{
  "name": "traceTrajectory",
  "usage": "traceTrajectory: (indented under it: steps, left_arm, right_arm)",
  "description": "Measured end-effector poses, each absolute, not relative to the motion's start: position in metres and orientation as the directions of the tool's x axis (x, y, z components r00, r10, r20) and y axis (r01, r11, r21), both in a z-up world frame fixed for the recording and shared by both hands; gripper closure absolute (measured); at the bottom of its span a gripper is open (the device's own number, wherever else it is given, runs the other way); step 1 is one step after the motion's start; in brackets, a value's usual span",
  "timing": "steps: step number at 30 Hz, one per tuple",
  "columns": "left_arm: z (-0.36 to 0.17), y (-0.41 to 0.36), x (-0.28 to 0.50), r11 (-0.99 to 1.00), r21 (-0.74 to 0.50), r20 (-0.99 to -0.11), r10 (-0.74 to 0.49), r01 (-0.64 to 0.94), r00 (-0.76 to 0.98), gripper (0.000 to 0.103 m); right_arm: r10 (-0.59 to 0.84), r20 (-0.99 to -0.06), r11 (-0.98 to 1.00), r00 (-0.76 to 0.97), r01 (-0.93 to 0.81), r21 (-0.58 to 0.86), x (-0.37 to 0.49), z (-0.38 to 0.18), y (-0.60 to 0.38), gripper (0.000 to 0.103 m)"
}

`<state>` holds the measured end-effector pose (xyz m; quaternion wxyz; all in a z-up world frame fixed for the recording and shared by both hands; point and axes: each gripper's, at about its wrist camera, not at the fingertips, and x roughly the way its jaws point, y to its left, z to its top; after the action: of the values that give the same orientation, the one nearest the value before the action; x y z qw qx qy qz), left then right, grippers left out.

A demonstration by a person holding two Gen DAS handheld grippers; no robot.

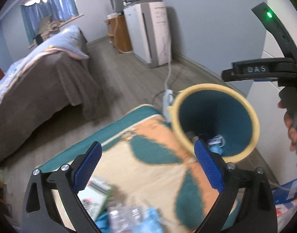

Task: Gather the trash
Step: 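Open both tools to release the paper and sachet into the bin, then move both tools back over the remaining trash on the cushion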

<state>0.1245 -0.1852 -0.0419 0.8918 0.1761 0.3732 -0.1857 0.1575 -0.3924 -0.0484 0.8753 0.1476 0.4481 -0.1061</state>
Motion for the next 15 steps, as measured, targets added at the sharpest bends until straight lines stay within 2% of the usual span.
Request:
traceTrajectory:
  steps: [9, 15]
  left_arm:
    - [-0.006, -0.096, 0.105, 0.908, 0.220, -0.721, -0.095, 0.356, 0.686, 0.007]
    - [0.007, -0.037, 0.086, 0.946, 0.182, -0.723, -0.055, 0.267, 0.689, 0.007]
  right_arm:
    - [-0.035, -0.810, 0.965, 0.586, 0.230, 0.124, 0.148, -0.022, -0.346, 0.006]
    - [0.015, -0.797, 0.983, 0.604, 0.139, 0.123, 0.135, -0.004, -0.295, 0.006]
